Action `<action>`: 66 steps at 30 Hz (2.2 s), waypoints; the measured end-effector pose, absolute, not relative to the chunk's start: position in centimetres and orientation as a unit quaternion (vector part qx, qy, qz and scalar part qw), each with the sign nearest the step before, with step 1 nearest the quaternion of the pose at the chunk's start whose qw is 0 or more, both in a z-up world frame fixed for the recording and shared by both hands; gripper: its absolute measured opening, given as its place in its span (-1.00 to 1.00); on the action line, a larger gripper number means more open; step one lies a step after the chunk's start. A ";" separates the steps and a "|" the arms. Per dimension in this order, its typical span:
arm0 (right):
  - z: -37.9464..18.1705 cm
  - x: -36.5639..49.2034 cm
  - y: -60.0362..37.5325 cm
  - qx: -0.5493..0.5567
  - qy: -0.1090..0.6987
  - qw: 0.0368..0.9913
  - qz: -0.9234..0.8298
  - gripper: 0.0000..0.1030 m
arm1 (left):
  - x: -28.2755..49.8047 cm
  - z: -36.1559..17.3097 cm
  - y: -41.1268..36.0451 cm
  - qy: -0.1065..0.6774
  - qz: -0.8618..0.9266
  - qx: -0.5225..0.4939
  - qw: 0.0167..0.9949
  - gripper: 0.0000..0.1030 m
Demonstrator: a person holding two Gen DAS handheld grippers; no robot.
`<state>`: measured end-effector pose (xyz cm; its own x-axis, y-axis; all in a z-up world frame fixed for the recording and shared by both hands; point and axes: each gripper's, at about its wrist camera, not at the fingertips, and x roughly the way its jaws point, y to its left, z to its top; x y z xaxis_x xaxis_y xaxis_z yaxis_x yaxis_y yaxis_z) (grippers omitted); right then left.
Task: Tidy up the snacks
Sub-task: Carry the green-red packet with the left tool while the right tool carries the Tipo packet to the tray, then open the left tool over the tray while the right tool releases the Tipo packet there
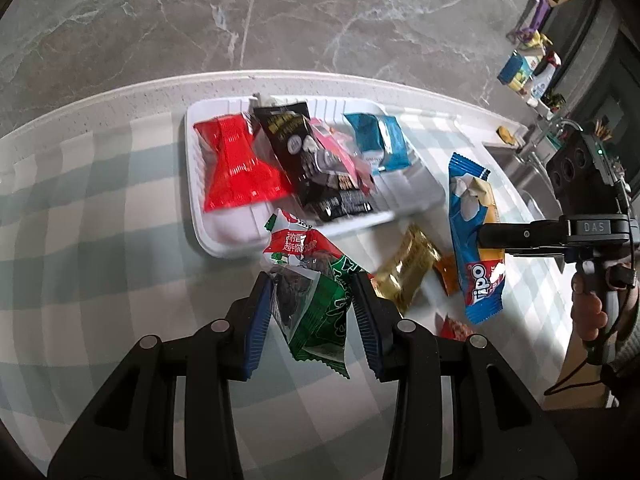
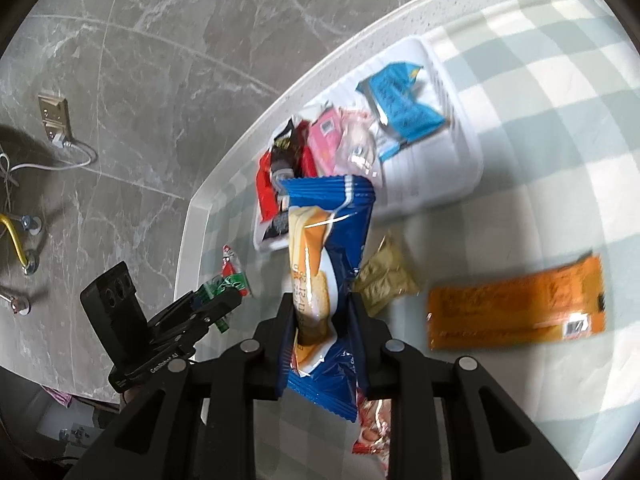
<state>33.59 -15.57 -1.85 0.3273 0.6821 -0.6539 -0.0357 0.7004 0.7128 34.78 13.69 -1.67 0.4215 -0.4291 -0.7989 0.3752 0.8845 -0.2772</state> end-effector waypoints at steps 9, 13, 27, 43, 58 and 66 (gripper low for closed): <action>-0.6 37.3 -16.3 0.288 0.518 0.772 0.229 -0.47 | 37.7 -1.1 13.4 0.477 -0.233 -0.030 0.847 -0.27; -0.3 39.1 -16.6 0.279 0.516 0.778 0.225 -0.48 | 39.4 -1.1 13.3 0.476 -0.232 -0.031 0.848 -0.27; -1.1 45.9 -14.9 0.240 0.528 0.780 0.234 -0.48 | 45.0 -1.3 12.5 0.477 -0.231 -0.025 0.847 -0.27; -1.9 49.7 -13.2 0.203 0.537 0.784 0.238 -0.47 | 48.3 -2.3 12.1 0.480 -0.224 -0.025 0.848 -0.26; -0.9 48.4 -12.6 0.163 0.518 0.811 0.219 -0.23 | 48.1 -1.8 11.2 0.470 -0.198 -0.002 0.860 -0.06; 0.5 45.8 -13.2 0.158 0.502 0.822 0.216 -0.22 | 47.5 -0.3 11.6 0.458 -0.186 -0.007 0.869 -0.03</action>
